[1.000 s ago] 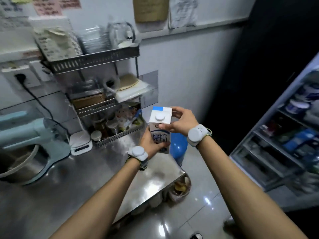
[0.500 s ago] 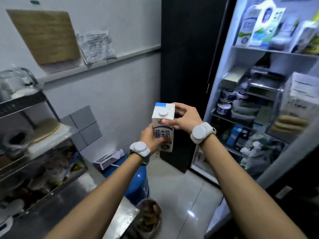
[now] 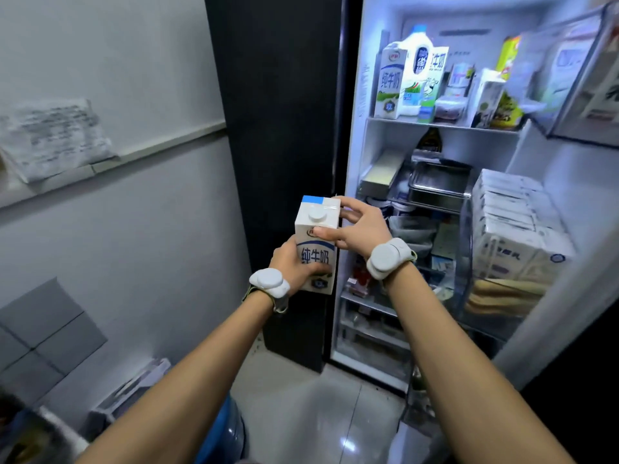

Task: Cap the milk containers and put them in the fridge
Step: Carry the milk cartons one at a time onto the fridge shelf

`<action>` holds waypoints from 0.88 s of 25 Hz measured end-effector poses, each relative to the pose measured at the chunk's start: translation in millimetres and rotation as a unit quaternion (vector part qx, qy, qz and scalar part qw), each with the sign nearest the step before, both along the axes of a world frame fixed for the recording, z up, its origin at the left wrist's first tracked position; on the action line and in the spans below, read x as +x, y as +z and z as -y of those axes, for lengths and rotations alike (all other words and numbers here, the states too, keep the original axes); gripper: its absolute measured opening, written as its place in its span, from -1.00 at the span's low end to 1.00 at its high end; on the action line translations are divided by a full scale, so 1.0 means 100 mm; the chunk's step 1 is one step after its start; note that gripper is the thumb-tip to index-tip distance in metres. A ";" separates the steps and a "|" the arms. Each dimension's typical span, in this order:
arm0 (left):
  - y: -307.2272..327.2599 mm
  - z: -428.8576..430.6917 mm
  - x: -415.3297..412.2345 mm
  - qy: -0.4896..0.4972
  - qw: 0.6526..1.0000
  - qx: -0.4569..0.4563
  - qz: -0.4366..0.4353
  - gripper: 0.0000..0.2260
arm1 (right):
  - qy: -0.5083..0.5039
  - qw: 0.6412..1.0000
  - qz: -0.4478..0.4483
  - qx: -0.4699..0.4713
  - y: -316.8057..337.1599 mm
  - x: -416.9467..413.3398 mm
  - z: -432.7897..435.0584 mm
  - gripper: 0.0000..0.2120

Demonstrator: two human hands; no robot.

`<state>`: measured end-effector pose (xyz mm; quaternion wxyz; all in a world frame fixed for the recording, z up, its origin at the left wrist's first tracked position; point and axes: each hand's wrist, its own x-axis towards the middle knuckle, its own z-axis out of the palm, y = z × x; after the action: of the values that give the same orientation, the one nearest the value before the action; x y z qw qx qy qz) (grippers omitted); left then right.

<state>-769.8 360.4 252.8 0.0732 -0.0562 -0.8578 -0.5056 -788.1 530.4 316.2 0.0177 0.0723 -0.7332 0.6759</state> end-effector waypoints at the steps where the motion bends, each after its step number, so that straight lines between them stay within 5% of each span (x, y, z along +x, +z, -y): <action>1: 0.05 -0.05 -0.21 -0.012 1.000 -0.002 -0.003 -0.49 | -0.017 1.000 -0.005 -0.008 0.03 -0.18 -0.05 -0.34; 22: 1.19 -0.88 -2.79 -0.100 0.988 0.003 -0.120 -0.55 | -0.141 0.986 -0.077 -0.049 1.30 -2.21 -0.70 -0.34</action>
<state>-1048.6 448.1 371.5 0.1247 -0.2016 -0.8313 -0.5027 -1009.0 600.1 446.0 0.1730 0.0188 -0.6982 0.6944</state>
